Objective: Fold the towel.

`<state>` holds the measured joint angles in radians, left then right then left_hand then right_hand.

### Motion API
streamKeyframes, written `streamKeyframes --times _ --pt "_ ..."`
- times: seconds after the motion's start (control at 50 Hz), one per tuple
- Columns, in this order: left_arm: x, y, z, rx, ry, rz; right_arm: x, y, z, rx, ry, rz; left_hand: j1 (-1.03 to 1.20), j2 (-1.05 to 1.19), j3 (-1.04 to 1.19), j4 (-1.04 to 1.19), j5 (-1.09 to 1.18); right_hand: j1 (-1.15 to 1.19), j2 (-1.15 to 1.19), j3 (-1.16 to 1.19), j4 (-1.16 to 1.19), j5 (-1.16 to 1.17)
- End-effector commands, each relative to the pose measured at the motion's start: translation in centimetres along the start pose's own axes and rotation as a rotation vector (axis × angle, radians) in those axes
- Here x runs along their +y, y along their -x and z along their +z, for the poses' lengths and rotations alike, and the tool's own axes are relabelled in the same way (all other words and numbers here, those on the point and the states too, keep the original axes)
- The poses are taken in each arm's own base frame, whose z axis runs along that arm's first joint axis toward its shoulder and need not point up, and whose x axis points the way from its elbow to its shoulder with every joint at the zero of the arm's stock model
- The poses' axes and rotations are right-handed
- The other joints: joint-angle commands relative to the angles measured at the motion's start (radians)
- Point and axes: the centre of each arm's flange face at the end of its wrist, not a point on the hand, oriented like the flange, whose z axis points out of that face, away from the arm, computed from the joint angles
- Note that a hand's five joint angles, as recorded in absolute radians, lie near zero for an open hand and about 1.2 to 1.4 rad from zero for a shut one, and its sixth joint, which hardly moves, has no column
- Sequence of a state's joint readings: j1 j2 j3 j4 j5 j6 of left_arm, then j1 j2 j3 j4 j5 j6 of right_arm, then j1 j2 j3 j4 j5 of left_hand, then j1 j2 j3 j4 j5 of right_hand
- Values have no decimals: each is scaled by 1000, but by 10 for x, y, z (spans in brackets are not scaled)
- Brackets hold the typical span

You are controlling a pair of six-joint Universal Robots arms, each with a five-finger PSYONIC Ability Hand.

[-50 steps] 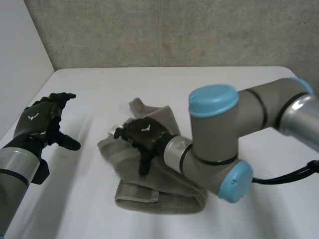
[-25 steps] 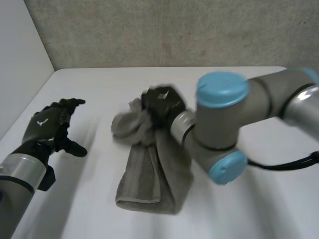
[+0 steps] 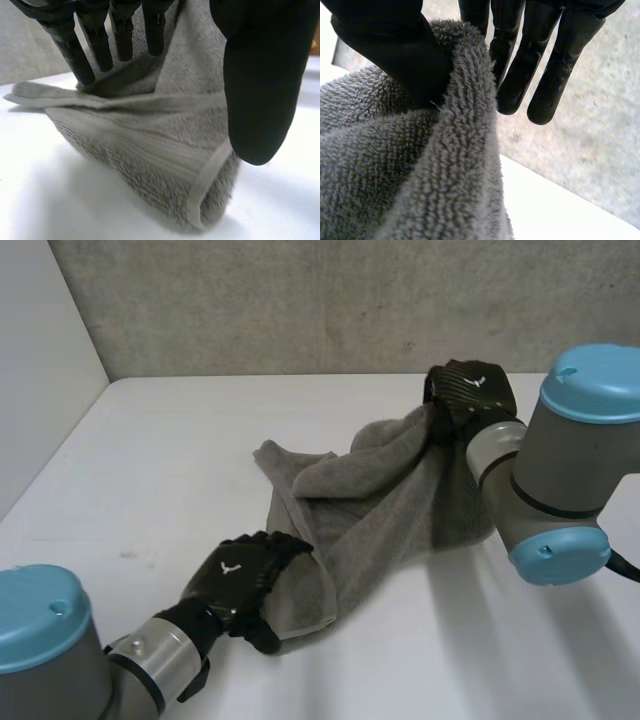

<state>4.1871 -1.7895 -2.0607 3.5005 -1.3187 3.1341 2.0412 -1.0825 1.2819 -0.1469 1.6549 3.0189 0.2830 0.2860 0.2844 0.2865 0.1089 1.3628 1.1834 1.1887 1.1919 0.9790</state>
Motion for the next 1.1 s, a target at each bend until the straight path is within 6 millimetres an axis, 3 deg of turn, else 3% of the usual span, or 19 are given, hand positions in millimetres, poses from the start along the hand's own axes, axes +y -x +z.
streamKeyframes --times 0.02,0.2,0.28,0.44,0.54,0.58,0.6,0.64,0.66,0.68,0.7,0.74,0.76,0.8,0.82,0.84,0.92,0.96,1.1 --pt "10 -7 6 27 36 71 16 -17 1 36 47 8 45 42 44 41 45 33 213 208 204 243" --pt "14 -12 15 39 46 82 26 -22 0 42 74 11 63 60 61 59 62 33 213 208 204 243" --pt "18 -10 26 39 61 80 29 -21 -1 42 74 11 183 180 182 179 183 33 213 208 204 243" --pt "15 -3 45 5 42 85 31 -27 1 56 74 11 568 565 566 564 567 33 213 208 204 243" --pt "12 6 56 -65 34 120 28 -33 5 71 61 8 861 858 860 858 861 33 213 208 204 243" --pt "6 11 62 -110 20 187 25 -34 7 72 52 2 1112 1109 1111 1109 1112 33 213 208 204 243" --pt "6 11 62 -110 20 188 25 -34 7 72 52 2 1113 1110 1112 1110 1113 33 213 208 204 243" --pt "-12 18 68 -177 -39 259 16 -35 13 71 14 -4 1113 1110 1112 1110 1113 33 213 208 204 243" --pt "-12 18 68 -177 -39 259 16 -35 13 71 14 -4 1113 1110 1112 1110 1113 33 213 208 204 243" --pt "-29 22 72 -223 -88 277 9 -36 17 68 -14 -8 1113 1110 1112 1110 1113 33 213 208 204 243" --pt "-29 22 72 -223 -89 277 0 -37 20 70 -43 -9 1113 1110 1112 1110 1113 33 213 208 204 243" --pt "-76 34 74 -334 -226 263 -11 -37 21 71 -79 -12 1113 1110 1112 1110 1113 33 213 208 204 243" --pt "-76 34 74 -335 -227 263 -11 -37 21 71 -79 -12 1113 1110 1112 1110 1113 33 213 208 204 243" --pt "-115 37 65 -395 -349 209 -34 -38 22 65 -149 -12 1113 1110 1112 1110 1113 33 213 208 204 243" --pt "-115 37 65 -396 -349 209 -34 -38 22 65 -149 -12 1113 1110 1112 1110 1113 33 213 208 204 243" --pt "-130 37 58 -409 -399 166 -46 -39 19 60 -181 -12 1113 1110 1112 1110 1113 33 213 208 204 243" --pt "-143 36 47 -417 -455 84 -65 -34 6 19 -210 -47 1113 1110 1112 1110 1113 33 213 208 204 243" --pt "-153 34 32 -401 -496 11 -65 -31 1 -8 -190 -89 1113 1110 1112 1110 1113 33 213 208 204 243" --pt "-147 31 2 -391 -481 -70 -64 -24 -27 -108 -32 -337 1113 1110 1112 1110 1113 33 213 208 204 243"
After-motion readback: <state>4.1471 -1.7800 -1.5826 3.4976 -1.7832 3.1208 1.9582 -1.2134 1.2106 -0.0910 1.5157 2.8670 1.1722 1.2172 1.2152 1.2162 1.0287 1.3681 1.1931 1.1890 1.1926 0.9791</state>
